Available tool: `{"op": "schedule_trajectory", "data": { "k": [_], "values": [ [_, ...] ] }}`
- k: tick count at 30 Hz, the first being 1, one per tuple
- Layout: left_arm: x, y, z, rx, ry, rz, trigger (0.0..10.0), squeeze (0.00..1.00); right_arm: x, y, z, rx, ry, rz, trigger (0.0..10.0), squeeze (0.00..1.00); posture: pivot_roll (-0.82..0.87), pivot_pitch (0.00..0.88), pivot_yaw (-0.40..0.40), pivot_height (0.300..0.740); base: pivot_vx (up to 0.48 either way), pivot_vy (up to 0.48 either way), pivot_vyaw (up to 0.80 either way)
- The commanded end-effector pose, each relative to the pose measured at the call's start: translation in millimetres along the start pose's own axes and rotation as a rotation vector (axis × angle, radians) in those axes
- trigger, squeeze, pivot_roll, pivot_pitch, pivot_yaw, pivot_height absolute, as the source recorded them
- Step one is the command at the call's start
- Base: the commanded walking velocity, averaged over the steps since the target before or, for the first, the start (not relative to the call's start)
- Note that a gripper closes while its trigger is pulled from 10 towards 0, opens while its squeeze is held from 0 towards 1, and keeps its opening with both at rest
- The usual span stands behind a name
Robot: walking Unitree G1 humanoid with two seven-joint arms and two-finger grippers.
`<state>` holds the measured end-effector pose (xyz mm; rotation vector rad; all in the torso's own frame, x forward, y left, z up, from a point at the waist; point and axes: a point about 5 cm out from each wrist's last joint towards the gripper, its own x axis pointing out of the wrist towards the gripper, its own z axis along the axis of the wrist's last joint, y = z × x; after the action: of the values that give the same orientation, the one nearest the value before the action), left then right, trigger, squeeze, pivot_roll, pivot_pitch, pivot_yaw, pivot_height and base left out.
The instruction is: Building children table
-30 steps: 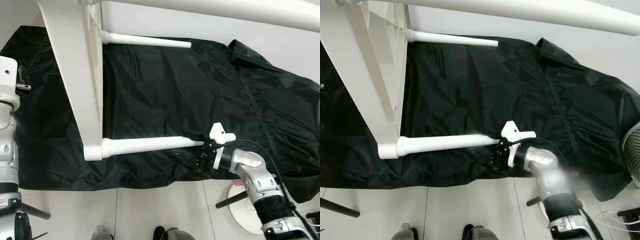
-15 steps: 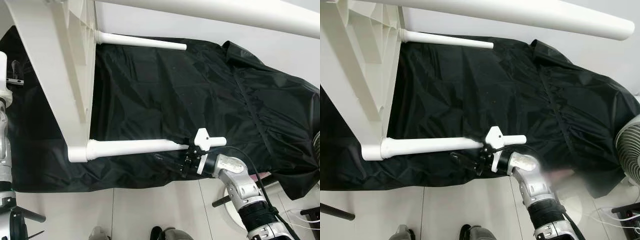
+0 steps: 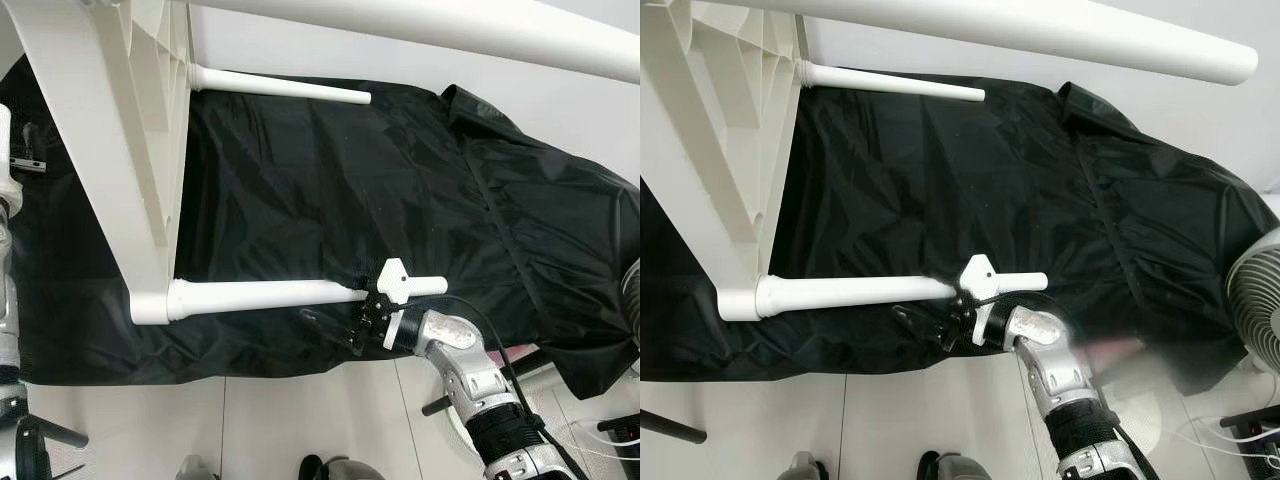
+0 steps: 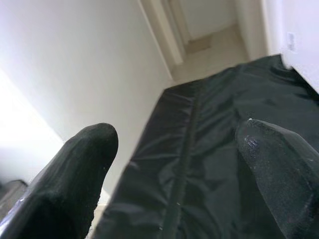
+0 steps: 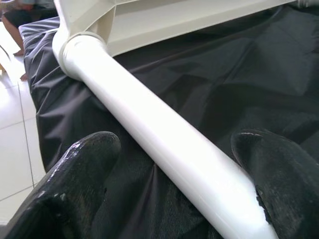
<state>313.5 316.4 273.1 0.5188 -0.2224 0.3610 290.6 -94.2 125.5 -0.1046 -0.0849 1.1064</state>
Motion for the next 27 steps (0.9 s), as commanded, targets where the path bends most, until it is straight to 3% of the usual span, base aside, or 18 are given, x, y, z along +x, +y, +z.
{"op": "schedule_trajectory", "data": {
  "k": [1,4,6,13,19,27],
  "values": [
    [-4.5,-3.8,-7,-0.021,0.031,-0.026,10.0,0.00,-4.1,1.1,-11,0.047,0.031,-0.030,10.0,0.00,0.07,0.127,-0.134,0.740,0.000,0.000,0.00],
    [-7.2,-5.6,-11,-0.047,0.046,-0.030,10.0,0.00,-7.2,-3.6,-6,0.051,-0.001,-0.069,10.0,0.00,0.07,0.126,-0.133,0.740,0.000,0.000,0.00],
    [-14.3,-6.3,-21,-0.151,0.087,0.002,10.0,0.00,-14.3,-12.6,7,0.044,-0.078,-0.160,10.0,0.00,0.07,0.128,-0.125,0.740,0.000,0.000,0.00],
    [-29.7,-15.2,-42,-0.250,0.157,0.044,10.0,0.00,-24.9,-34.9,31,0.034,-0.202,-0.382,10.0,0.00,0.07,0.140,-0.125,0.740,0.000,0.000,0.00],
    [-38.9,-25.1,-54,-0.279,0.214,0.057,10.0,0.00,-26.9,-50.8,39,0.025,-0.244,-0.568,10.0,0.00,0.06,0.143,-0.115,0.740,0.000,0.000,0.00],
    [-34.8,-23.5,-45,-0.277,0.179,0.057,10.0,0.00,-26.8,-52.6,40,0.044,-0.255,-0.640,10.0,0.00,0.07,0.138,-0.105,0.740,0.000,0.000,0.00]
  ]
}}
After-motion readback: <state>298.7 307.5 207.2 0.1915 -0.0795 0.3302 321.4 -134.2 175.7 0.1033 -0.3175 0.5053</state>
